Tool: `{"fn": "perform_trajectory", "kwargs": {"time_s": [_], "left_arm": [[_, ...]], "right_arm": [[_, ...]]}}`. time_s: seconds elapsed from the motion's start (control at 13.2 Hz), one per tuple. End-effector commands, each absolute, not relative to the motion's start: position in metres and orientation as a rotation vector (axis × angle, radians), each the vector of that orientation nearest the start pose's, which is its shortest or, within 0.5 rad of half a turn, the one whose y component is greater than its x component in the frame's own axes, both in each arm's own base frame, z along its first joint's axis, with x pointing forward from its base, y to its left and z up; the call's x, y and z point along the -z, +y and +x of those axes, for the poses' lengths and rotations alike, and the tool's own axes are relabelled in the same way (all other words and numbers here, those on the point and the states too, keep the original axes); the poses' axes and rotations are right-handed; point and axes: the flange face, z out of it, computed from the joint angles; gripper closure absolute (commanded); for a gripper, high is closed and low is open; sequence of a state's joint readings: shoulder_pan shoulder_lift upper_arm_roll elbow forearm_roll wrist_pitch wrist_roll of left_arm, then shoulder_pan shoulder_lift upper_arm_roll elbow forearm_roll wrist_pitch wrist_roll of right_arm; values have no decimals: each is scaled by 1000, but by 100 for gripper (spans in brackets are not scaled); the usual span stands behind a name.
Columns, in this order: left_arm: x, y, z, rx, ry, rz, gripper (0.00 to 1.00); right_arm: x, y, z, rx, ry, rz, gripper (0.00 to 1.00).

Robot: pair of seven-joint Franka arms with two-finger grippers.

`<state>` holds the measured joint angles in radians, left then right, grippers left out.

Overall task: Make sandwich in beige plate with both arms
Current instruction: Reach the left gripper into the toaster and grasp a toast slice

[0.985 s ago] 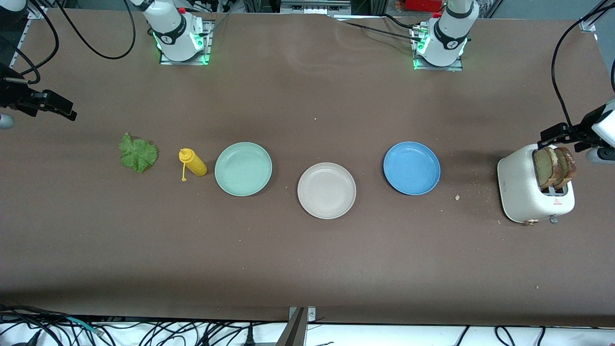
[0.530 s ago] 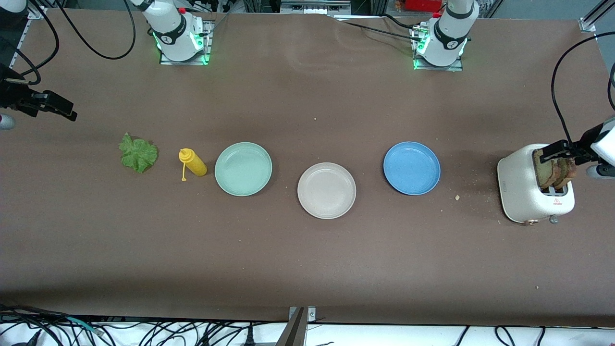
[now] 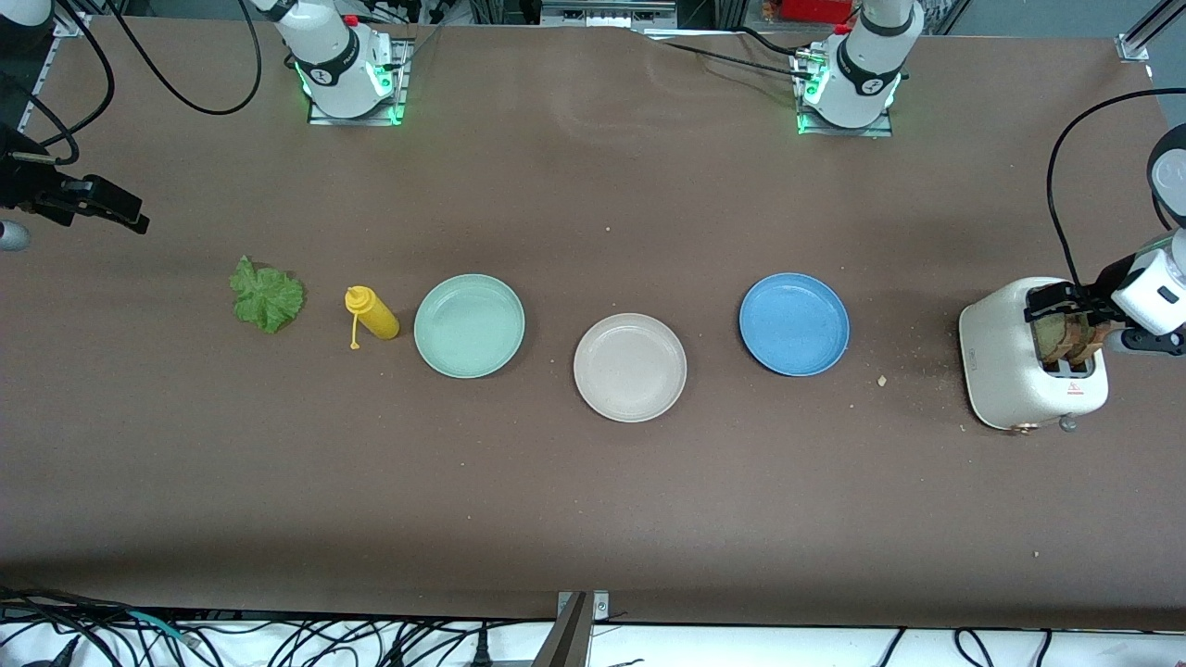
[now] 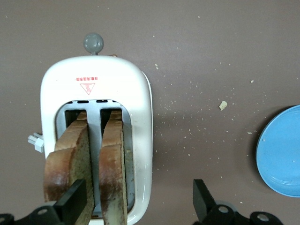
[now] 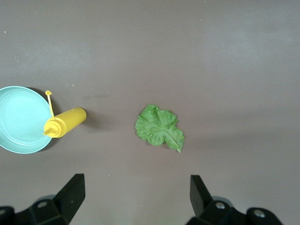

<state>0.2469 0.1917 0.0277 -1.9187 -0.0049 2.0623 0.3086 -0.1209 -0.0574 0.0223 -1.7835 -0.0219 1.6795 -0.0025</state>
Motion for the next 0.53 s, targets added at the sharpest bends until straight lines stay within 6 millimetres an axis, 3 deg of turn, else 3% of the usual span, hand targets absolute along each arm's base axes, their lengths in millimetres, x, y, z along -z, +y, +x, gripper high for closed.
{"fn": "perform_trajectory", "kwargs": {"time_s": [0.0,0.08,0.23,0.45], "left_arm": [[-377,166,563,-38,67,-3140,3],[-372,166,562,-31,67,-3139,14],[-372,167,561,-31,69,-3139,56],[-372,177,559,-36,141,-3134,90]], "right_arm": [[-567,-58,536,-88,143,-3143,1],[-566,-58,535,-95,141,-3144,1],[-566,-68,531,-119,167,-3139,1],[-566,-74,530,-121,141,-3135,1]]}}
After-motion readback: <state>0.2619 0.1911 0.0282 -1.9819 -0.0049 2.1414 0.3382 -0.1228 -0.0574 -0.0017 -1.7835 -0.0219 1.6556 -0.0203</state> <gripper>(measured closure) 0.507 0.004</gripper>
